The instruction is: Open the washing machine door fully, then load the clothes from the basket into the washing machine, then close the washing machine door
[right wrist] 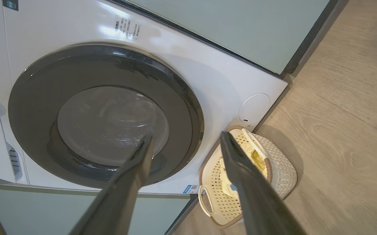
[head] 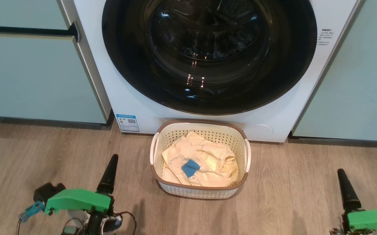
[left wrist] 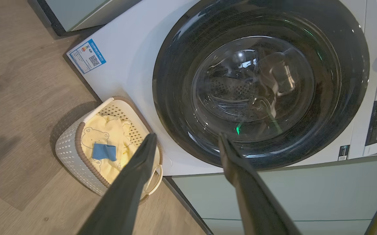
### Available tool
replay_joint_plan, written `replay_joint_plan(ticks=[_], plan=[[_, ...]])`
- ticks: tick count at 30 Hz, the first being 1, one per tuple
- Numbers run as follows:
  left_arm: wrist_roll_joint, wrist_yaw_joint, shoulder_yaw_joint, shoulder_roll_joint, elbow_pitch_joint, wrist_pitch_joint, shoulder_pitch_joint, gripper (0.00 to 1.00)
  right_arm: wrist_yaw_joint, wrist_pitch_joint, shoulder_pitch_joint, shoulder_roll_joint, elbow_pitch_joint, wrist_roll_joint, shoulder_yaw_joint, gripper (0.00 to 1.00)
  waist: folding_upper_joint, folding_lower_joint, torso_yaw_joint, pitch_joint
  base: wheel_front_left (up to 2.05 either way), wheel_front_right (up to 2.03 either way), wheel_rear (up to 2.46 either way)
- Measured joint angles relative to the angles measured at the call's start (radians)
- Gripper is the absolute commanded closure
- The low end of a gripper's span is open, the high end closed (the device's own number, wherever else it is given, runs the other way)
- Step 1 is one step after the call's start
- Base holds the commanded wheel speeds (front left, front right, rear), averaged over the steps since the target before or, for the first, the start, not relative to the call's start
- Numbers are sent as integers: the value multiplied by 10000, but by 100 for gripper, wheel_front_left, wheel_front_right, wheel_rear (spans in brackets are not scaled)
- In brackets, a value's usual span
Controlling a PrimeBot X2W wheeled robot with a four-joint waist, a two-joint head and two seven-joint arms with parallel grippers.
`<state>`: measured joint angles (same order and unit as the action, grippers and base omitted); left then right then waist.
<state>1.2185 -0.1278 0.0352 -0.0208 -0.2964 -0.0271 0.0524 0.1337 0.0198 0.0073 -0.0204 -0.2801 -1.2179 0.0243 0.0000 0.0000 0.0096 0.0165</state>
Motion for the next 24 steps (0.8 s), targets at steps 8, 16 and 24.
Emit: replay_joint_plan(ticks=[8,16,24], plan=[[-1110,71,-25,-6,209,-205,105,0,0,278,-160,0,211,1371,-40,0,0,0,41,13,0,0,0],[-2247,180,-119,-12,389,-451,213,0,0,510,-197,-2,360,2596,-94,0,0,0,62,-2,0,0,0],[-4056,259,-456,-19,568,-679,376,0,0,715,-212,-4,527,3804,-102,0,0,0,91,-23,0,0,0]])
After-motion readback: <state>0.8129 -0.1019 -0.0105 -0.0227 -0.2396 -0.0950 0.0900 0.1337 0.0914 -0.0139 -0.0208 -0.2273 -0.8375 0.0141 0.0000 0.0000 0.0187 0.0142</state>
